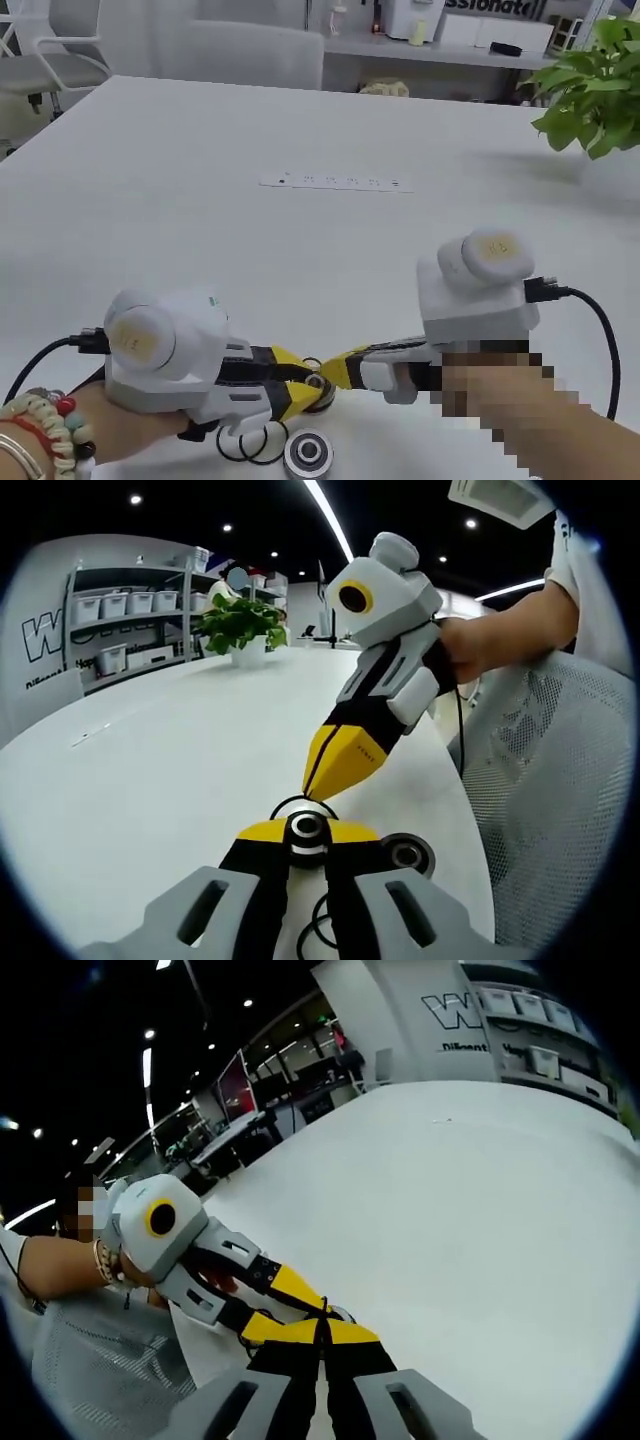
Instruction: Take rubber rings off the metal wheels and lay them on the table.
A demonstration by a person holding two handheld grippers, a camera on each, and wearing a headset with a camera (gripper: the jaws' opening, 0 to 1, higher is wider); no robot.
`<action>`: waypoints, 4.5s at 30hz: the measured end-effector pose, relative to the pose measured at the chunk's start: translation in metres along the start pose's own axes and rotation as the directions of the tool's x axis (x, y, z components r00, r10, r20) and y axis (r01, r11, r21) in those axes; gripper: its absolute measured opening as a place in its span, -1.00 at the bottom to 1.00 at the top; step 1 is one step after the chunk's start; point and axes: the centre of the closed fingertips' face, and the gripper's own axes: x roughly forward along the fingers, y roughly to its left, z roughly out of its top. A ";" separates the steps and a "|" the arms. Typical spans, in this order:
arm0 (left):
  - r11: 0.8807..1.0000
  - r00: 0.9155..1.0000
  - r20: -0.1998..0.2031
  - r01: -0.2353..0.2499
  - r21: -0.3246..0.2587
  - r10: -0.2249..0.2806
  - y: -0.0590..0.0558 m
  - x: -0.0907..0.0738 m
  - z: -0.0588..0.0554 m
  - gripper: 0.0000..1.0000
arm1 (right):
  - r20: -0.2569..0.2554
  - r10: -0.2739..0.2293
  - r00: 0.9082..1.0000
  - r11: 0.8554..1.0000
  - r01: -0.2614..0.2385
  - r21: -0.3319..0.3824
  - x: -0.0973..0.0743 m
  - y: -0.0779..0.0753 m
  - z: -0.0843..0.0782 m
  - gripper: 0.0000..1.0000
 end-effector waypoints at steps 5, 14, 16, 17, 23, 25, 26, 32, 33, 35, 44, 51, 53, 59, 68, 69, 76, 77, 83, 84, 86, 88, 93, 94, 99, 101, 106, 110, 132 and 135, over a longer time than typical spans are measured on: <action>1.000 1.000 0.002 0.029 -0.001 -0.029 -0.004 0.000 0.001 -0.74 | -0.013 -0.003 1.000 1.000 0.003 -0.011 0.001 -0.001 -0.002 -1.00; 0.997 0.995 -0.071 0.065 -0.047 -0.068 -0.010 0.002 0.003 -0.55 | 0.005 -0.006 1.000 1.000 0.006 0.024 -0.002 -0.004 0.000 -1.00; 0.997 0.993 -0.096 0.060 -0.044 -0.064 -0.009 0.000 0.003 -0.57 | 0.011 -0.004 1.000 0.999 0.004 0.035 -0.004 -0.004 0.001 -1.00; 0.997 0.993 -0.093 0.063 -0.038 -0.066 -0.009 -0.001 0.005 -0.57 | 0.013 -0.004 1.000 0.999 0.003 0.039 -0.004 -0.004 0.001 -1.00; 0.989 0.988 -0.075 0.126 -0.072 -0.132 -0.018 -0.008 0.022 -0.40 | 0.022 -0.012 1.000 0.999 0.011 0.038 -0.006 -0.005 0.004 -1.00; 0.991 0.990 -0.065 0.125 -0.036 -0.127 -0.017 -0.012 0.030 -0.37 | 0.032 -0.010 0.999 0.999 0.008 0.045 -0.007 -0.006 0.007 -1.00; 0.992 0.990 -0.066 0.124 -0.035 -0.126 -0.018 -0.015 0.032 -0.36 | 0.037 -0.009 0.999 0.999 0.008 0.049 -0.008 -0.006 0.008 -1.00; 0.991 0.988 -0.121 0.110 0.080 -0.100 -0.014 -0.032 0.036 -0.12 | 0.044 -0.014 0.999 0.999 0.011 0.051 -0.009 -0.007 0.011 -1.00; 0.990 0.987 -0.135 0.098 0.104 -0.083 -0.011 -0.037 0.034 -0.08 | 0.048 -0.016 0.999 0.999 0.013 0.047 -0.011 -0.005 0.013 -1.00; 0.991 0.990 -0.117 0.088 0.102 -0.076 -0.010 -0.047 0.034 -0.03 | 0.082 -0.012 0.997 0.999 0.008 0.041 -0.014 -0.002 0.021 -1.00; 0.999 0.998 -0.058 0.017 0.036 -0.014 0.008 -0.071 0.052 0.23 | 0.172 -0.015 0.985 0.996 0.000 0.091 -0.029 -0.006 0.040 -1.00; 0.998 1.000 -0.019 -0.011 0.068 0.012 0.007 -0.098 0.077 0.37 | 0.227 -0.011 0.974 0.994 -0.015 0.110 -0.037 -0.006 0.053 -1.00; 0.996 1.000 -0.009 -0.023 0.082 0.023 0.005 -0.108 0.083 0.43 | 0.240 -0.008 0.971 0.994 -0.020 0.110 -0.038 -0.005 0.056 -1.00; 0.986 0.997 -0.005 -0.082 0.142 0.083 -0.003 -0.135 0.085 0.42 | 0.276 0.019 0.961 0.990 -0.057 0.129 -0.040 0.001 0.064 -1.00; 0.982 0.989 0.034 -0.148 0.118 0.145 -0.018 -0.162 0.078 0.44 | 0.290 0.047 0.956 0.988 -0.086 0.126 -0.041 0.010 0.068 -1.00; 0.982 0.988 0.038 -0.152 0.114 0.148 -0.020 -0.164 0.076 0.45 | 0.291 0.049 0.956 0.988 -0.089 0.124 -0.041 0.011 0.068 -1.00; 0.975 0.975 0.060 -0.216 0.049 0.213 -0.027 -0.172 0.064 0.45 | 0.299 0.072 0.951 0.989 -0.107 0.105 -0.042 0.023 0.071 -1.00; 0.974 0.973 0.057 -0.225 0.030 0.223 -0.028 -0.172 0.060 0.46 | 0.301 0.077 0.950 0.988 -0.113 0.104 -0.043 0.024 0.071 -1.00; 0.965 0.965 -0.009 -0.263 0.017 0.263 -0.031 -0.168 0.036 0.53 | 0.313 0.129 0.941 0.986 -0.156 0.060 -0.043 0.042 0.076 -1.00; 0.963 0.963 -0.022 -0.269 0.010 0.269 -0.032 -0.167 0.031 0.55 | 0.313 0.137 0.940 0.985 -0.163 0.057 -0.043 0.044 0.076 -1.00; 0.963 0.963 -0.022 -0.268 -0.004 0.268 -0.035 -0.166 0.028 0.59 | 0.318 0.131 0.939 0.986 -0.156 0.054 -0.043 0.046 0.077 -1.00; 0.964 0.964 -0.024 -0.265 -0.017 0.264 -0.040 -0.165 0.024 0.58 | 0.324 0.131 0.937 0.987 -0.155 0.050 -0.042 0.046 0.078 -1.00; 0.964 0.965 0.002 -0.263 -0.049 0.263 -0.049 -0.159 0.029 0.68 | 0.299 0.165 0.940 0.982 -0.184 0.039 -0.036 0.057 0.074 -1.00; 0.966 0.967 0.002 -0.256 -0.046 0.256 -0.052 -0.157 0.030 0.67 | 0.292 0.171 0.941 0.981 -0.189 0.033 -0.034 0.059 0.073 -1.00; 0.969 0.968 -0.048 -0.248 -0.010 0.247 -0.056 -0.153 0.021 0.60 | 0.229 0.202 0.952 0.978 -0.208 0.003 -0.023 0.071 0.060 -1.00; 0.969 0.968 -0.051 -0.245 -0.017 0.244 -0.057 -0.154 0.020 0.61 | 0.205 0.216 0.955 0.976 -0.219 -0.005 -0.018 0.074 0.054 -1.00; 0.973 0.972 -0.063 -0.230 -0.031 0.228 -0.060 -0.152 0.018 0.58 | 0.107 0.230 0.967 0.972 -0.223 -0.071 -0.009 0.083 0.033 -1.00; 0.973 0.971 -0.082 -0.228 -0.029 0.225 -0.061 -0.152 0.014 0.57 | 0.050 0.248 0.967 0.965 -0.243 -0.097 0.001 0.092 0.022 -1.00; 0.983 0.970 -0.168 -0.183 -0.024 0.177 -0.066 -0.148 -0.003 0.49 | -0.162 0.226 0.961 0.937 -0.260 -0.235 0.022 0.102 -0.027 -1.00; 0.985 0.971 -0.172 -0.171 -0.024 0.164 -0.068 -0.147 -0.004 0.49 | -0.181 0.191 0.965 0.931 -0.236 -0.279 0.023 0.097 -0.030 -1.00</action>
